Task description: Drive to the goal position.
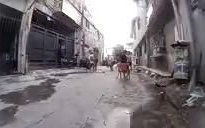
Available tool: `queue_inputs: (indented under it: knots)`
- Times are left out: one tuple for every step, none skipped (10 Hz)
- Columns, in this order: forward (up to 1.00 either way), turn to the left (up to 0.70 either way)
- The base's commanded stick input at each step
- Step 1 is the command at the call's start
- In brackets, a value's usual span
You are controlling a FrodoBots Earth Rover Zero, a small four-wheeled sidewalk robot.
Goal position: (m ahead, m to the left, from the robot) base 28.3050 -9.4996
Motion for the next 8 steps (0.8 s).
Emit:
queue_inputs:
  knots:
    - [1.00,0.00]
    - [1.00,0.00]
    - [1.00,-0.15]
    - [1.00,-0.09]
    - [1.00,0.00]
    - [1.00,0.00]
    - [1.00,0.00]
    - [1.00,0.00]
